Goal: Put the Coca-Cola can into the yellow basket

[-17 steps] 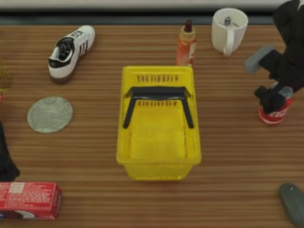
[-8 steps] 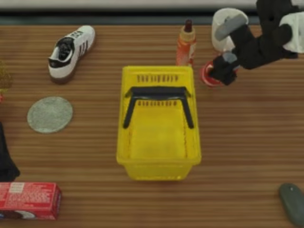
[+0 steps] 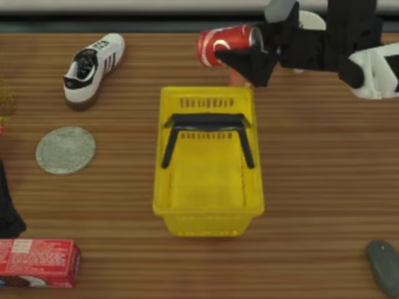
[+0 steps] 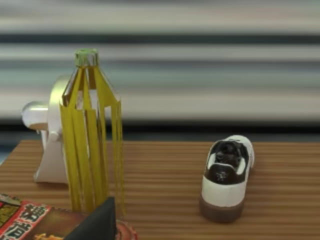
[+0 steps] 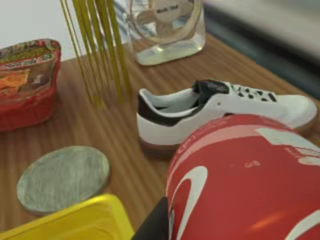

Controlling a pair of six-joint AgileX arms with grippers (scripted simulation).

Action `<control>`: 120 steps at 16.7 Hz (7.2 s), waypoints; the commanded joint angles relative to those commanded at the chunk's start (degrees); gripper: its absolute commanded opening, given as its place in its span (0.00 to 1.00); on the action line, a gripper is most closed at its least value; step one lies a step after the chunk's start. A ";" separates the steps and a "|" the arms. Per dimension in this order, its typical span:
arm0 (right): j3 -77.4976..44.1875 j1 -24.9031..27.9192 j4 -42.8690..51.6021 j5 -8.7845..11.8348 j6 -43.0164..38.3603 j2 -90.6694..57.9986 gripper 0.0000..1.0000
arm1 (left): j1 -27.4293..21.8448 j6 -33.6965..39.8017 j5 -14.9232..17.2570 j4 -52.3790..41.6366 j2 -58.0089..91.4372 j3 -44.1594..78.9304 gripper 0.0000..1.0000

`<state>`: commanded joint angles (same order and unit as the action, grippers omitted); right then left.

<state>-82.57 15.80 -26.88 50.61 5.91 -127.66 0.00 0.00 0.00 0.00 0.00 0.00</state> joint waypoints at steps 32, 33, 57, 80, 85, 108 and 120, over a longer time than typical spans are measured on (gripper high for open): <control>7.59 2.61 -37.52 13.81 -7.41 -10.50 0.45 | 0.00 0.00 0.00 0.00 0.00 0.00 1.00; 7.59 2.61 -37.52 13.81 -7.41 -10.50 0.53 | 0.00 0.00 0.00 0.00 0.00 0.00 1.00; 20.27 0.65 -26.80 5.92 -6.88 6.89 1.00 | -6.22 -10.04 1.90 -13.17 17.89 15.42 1.00; 81.09 -14.62 25.56 -48.81 -6.04 124.00 1.00 | -36.52 -59.83 0.58 -78.47 121.69 112.32 1.00; 82.58 -15.23 26.87 -50.61 -5.91 127.66 1.00 | -37.27 -61.09 0.15 -80.35 125.09 115.44 1.00; 82.58 -15.23 26.87 -50.61 -5.91 127.66 1.00 | -37.23 -61.12 0.15 -75.72 124.93 110.65 0.25; 82.58 -15.23 26.87 -50.61 -5.91 127.66 1.00 | -37.23 -61.12 0.15 -75.72 124.93 110.65 0.00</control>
<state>0.00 0.57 0.00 0.00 0.00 0.00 -37.23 -61.12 0.15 -75.72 124.93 110.65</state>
